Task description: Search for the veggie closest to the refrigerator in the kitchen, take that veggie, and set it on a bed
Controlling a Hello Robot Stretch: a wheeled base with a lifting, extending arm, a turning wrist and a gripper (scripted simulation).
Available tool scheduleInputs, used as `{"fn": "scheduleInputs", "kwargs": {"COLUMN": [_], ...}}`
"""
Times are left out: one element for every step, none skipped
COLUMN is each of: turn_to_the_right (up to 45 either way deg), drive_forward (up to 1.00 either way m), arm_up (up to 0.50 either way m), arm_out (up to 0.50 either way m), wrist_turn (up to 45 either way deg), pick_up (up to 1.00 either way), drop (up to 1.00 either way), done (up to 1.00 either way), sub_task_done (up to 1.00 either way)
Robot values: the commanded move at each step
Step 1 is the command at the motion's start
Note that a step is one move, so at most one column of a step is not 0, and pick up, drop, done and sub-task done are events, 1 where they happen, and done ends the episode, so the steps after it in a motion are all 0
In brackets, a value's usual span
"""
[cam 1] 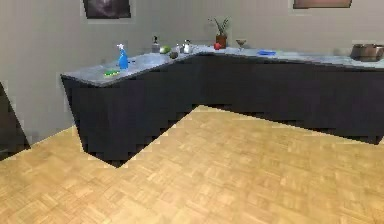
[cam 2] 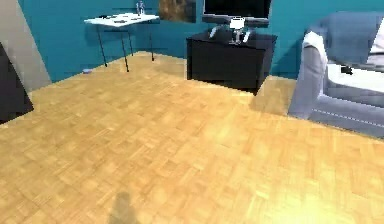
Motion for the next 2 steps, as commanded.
{"fn": "scheduleInputs", "kwargs": {"turn_to_the_right": [0.0, 0.0], "drive_forward": [1.0, 0.85], "arm_up": [0.0, 0.0], "arm_out": [0.0, 0.0], "wrist_turn": [0.0, 0.0], "pick_up": [0.0, 0.0], "drop": [0.0, 0.0], "done": [0.0, 0.0], "sub_task_done": [0.0, 0.0]}}
